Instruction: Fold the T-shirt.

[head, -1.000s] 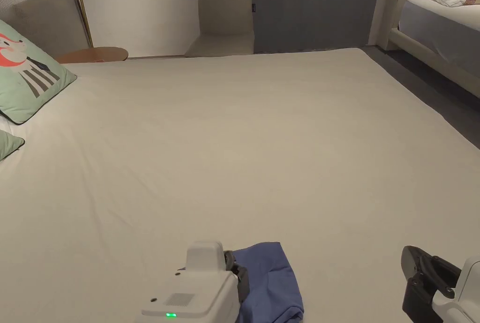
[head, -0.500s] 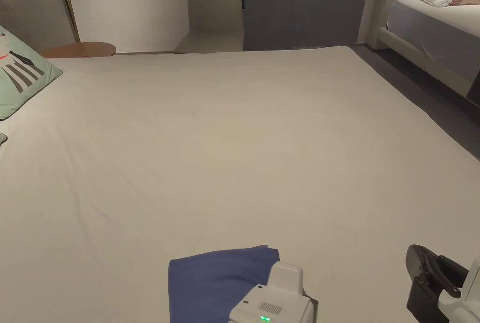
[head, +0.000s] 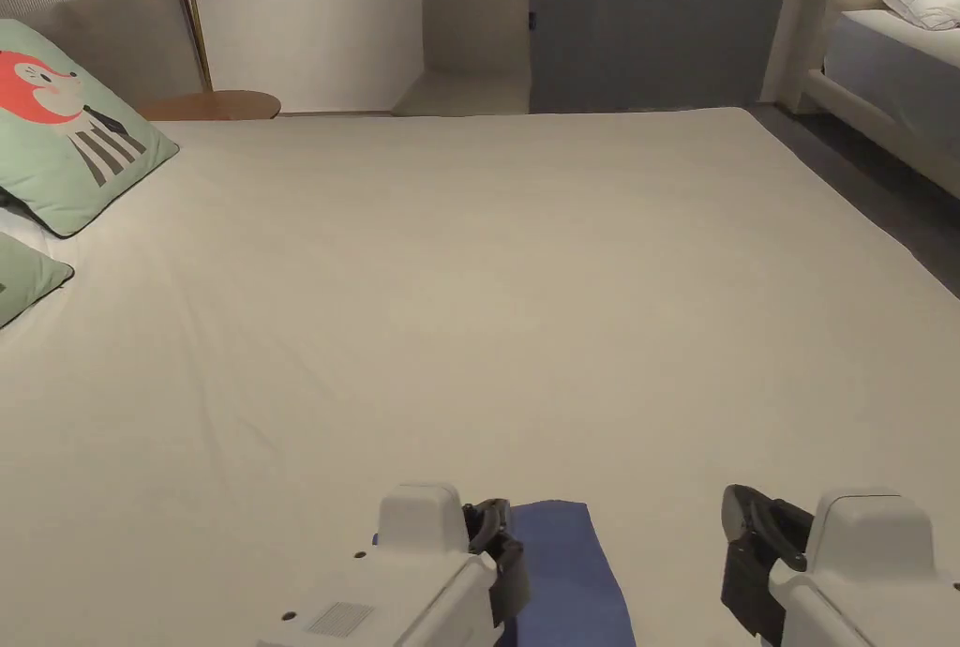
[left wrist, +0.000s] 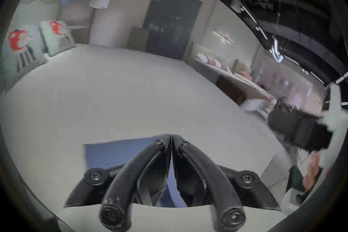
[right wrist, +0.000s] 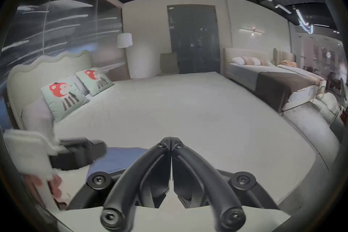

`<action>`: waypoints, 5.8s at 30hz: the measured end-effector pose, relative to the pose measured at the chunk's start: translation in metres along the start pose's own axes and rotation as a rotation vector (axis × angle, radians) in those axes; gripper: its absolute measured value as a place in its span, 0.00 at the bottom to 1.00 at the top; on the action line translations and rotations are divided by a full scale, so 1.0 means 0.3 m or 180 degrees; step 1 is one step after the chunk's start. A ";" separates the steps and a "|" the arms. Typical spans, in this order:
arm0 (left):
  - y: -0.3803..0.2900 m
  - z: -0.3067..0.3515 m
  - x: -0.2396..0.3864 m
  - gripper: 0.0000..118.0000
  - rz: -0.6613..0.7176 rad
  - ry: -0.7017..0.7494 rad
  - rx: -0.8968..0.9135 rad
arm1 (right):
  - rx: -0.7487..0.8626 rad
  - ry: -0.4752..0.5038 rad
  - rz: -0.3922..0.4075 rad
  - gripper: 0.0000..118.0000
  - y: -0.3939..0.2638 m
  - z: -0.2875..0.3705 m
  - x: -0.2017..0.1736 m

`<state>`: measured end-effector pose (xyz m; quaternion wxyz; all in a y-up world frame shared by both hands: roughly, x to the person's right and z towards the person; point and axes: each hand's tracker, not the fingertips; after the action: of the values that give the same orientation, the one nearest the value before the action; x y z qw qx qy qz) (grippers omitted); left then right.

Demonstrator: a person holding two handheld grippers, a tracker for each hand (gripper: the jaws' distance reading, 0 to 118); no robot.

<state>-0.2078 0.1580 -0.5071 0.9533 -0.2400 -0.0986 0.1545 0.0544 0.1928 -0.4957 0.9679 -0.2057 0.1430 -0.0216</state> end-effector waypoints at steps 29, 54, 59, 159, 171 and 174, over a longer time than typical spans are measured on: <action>-0.170 -0.169 -0.572 0.93 0.2129 -0.1295 -0.1342 | -0.2240 0.0870 0.0008 0.00 -0.133 -0.592 -0.016; 0.040 0.227 -1.096 0.14 0.2406 -0.0625 -0.0688 | -0.1600 0.1277 0.0064 0.00 0.055 -0.574 -0.321; 0.085 0.403 -1.422 0.14 0.2540 -0.0223 -0.0489 | -0.1628 0.1344 0.0128 0.00 0.049 -0.604 -0.421; 0.415 0.255 0.032 0.94 -0.0875 0.1567 0.1897 | 0.1562 -0.0714 0.0546 1.00 0.318 -0.058 -0.019; 0.411 0.260 0.030 0.94 -0.0856 0.1566 0.1918 | 0.1575 -0.0699 0.0539 1.00 0.323 -0.072 -0.024; 0.410 0.260 0.028 0.94 -0.0844 0.1557 0.1922 | 0.1579 -0.0699 0.0532 1.00 0.326 -0.070 -0.027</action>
<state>-0.2508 0.2970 -0.4987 0.9879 0.0357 0.1506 -0.0093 0.0390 0.2748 -0.5512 0.9968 0.0488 0.0440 0.0463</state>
